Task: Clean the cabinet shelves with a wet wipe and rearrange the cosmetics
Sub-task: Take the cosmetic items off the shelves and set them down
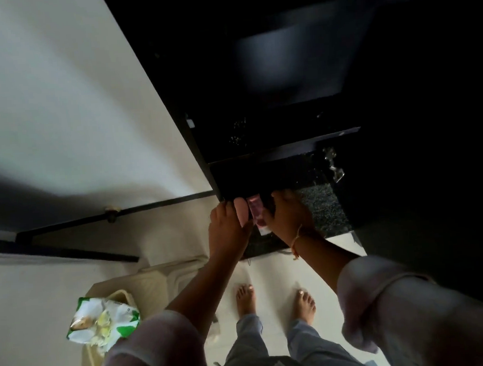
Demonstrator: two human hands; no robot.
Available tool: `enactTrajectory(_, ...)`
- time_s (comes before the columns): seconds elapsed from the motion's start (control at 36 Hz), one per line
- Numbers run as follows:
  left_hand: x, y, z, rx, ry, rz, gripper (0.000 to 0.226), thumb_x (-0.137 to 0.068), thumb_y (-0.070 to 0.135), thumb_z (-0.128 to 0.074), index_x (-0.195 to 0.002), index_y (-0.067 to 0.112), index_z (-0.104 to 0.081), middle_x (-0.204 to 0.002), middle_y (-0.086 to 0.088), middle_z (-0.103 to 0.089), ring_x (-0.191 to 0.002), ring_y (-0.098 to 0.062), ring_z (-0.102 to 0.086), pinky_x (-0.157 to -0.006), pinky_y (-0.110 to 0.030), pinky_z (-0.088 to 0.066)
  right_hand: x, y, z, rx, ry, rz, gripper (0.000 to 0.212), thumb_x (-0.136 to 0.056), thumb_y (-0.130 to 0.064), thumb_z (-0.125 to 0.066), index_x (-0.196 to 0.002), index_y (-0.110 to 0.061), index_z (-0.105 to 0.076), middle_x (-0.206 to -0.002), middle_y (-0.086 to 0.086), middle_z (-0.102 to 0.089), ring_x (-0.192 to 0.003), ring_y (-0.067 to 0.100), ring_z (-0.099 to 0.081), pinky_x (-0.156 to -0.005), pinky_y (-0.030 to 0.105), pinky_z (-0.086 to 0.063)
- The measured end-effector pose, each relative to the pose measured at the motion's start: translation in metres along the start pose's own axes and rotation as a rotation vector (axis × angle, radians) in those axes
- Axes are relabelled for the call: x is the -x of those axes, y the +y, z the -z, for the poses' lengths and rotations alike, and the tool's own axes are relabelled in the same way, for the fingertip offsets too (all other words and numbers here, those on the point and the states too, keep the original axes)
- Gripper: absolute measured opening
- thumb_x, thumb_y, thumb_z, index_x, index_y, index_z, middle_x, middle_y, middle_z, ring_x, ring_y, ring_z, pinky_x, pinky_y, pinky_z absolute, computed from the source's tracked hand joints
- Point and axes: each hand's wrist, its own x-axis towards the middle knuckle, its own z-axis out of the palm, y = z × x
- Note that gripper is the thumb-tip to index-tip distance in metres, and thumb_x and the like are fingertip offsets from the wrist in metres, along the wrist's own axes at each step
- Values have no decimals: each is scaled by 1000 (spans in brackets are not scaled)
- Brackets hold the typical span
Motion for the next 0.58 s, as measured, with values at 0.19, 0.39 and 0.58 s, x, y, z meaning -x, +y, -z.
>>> enactTrajectory(0.19, 2, 43, 59, -102, 208, -197, 71, -90, 56, -50, -141, 7, -41, -143, -12, -44, -131, -29, -41, -107, -38, -39, 26, -3, 70, 108, 307, 131, 58, -86, -60, -46, -126, -20, -54, -130, 8, -53, -114, 30, -50, -86, 38, -50)
enactTrajectory(0.39, -7, 107, 134, 86, 496, -310, 59, -91, 47, -58, -134, 7, -46, -137, -9, -46, -127, -27, -44, -106, -40, -40, 31, -33, 162, 2, 713, 274, 46, -84, -53, -59, -114, -19, -61, -120, 4, -57, -105, 25, -54, -87, 37, -50)
enactTrajectory(0.58, -30, 171, 205, 174, 768, -535, 48, -94, 37, -60, -127, 4, -52, -130, -8, -48, -123, -25, -45, -106, -33, -38, 23, -67, 253, -80, 978, 318, 45, -90, -51, -55, -114, -14, -60, -120, 8, -54, -106, 29, -51, -88, 39, -47)
